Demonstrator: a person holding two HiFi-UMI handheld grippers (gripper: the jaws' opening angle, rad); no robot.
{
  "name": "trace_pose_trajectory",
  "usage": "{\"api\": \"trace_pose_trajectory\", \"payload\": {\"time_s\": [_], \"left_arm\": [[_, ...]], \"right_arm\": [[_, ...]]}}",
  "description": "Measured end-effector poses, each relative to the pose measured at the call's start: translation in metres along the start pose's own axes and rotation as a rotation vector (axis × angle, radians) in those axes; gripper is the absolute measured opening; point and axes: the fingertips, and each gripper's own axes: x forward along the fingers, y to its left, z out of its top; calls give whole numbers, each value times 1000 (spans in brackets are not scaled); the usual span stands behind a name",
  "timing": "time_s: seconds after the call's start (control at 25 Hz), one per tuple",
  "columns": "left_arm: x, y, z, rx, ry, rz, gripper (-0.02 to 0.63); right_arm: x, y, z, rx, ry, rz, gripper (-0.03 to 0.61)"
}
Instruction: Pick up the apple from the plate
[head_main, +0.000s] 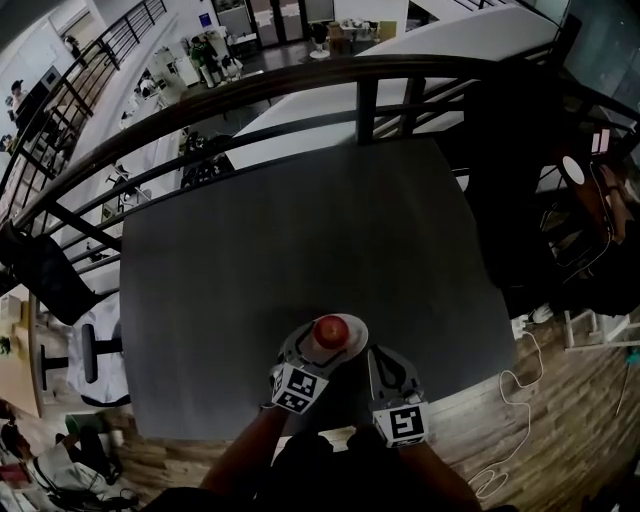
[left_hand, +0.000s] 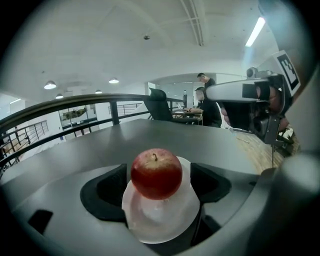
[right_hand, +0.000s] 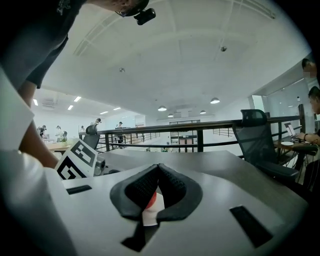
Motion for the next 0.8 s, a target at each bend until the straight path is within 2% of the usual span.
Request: {"api": "trace_pose_trajectory", "payload": {"time_s": [0.24,0.44,0.8], "left_arm": [[17,3,-1,-7,28,3,397],[23,2,-1,27,34,-24,397],[27,13,-3,15,41,-7,397]], "right_arm": [[-5,-1,-10,-1,30,39,23],[-8,3,-16,5,48,46,23],[-16,0,-23,15,74,34,23]]}}
